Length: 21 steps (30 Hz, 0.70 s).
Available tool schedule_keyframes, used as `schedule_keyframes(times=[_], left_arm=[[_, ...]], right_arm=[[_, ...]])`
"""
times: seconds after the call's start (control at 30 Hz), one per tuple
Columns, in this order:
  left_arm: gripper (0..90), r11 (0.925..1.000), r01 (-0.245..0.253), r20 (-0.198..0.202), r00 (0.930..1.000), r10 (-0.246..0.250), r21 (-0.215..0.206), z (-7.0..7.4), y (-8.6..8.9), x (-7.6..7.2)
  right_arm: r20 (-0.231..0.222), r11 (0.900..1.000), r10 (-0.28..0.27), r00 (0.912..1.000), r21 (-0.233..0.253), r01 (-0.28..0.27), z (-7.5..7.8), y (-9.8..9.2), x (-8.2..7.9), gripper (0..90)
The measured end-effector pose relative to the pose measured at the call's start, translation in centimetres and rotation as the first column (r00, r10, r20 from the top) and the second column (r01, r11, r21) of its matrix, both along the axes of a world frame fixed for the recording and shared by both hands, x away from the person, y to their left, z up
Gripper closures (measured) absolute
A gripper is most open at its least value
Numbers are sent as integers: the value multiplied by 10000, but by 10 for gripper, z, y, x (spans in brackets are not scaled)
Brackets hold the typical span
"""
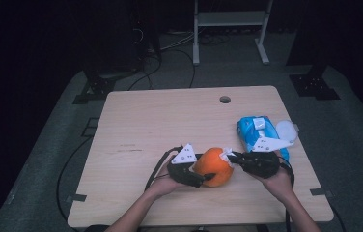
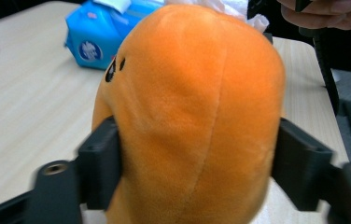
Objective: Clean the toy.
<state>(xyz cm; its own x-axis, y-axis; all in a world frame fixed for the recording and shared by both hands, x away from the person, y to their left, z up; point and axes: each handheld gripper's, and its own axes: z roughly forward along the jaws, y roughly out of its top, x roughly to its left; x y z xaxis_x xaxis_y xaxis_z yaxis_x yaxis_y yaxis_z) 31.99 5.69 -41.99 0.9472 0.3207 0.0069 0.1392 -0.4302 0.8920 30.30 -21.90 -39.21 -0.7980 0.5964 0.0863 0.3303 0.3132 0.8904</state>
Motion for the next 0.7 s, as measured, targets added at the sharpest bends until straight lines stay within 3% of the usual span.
schedule_keyframes(times=[0.1, 0.2, 0.27, 0.4, 0.5, 0.63, 0.7], left_arm=[[299, 10000, 97, -221, 9997, -97, -21, 9, 8, 1], [287, 9978, -158, -348, 9992, 181, 648, -2, 7, 4], [274, 9985, -219, -424, 9988, 240, 497, -5, 7, 4], [235, 9977, -546, -708, 9958, 573, 400, -8, 3, 6], [231, 9975, -598, -769, 9951, 626, 375, -11, 1, 6], [232, 9965, -766, -888, 9929, 792, 324, -13, 2, 7], [231, 9967, -767, -905, 9928, 788, 258, -14, 2, 8]], right_arm=[[54, 9997, 121, 9999, 200, -122, 4, 1, -1, 817], [-346, 10000, 33, 9994, -54, -35, -8, 4, 6, 818], [-456, 9998, 131, 9989, -158, -138, -12, 10, 6, 820], [180, 9981, 591, 9981, -195, -587, 3, 23, -8, 820], [522, 9944, 937, 9942, -542, -908, 8, 35, -15, 819], [581, 9965, 515, 9970, -683, -475, 2, 26, -7, 819], [293, 9984, 227, 9993, -528, -212, -2, 16, -1, 819]])
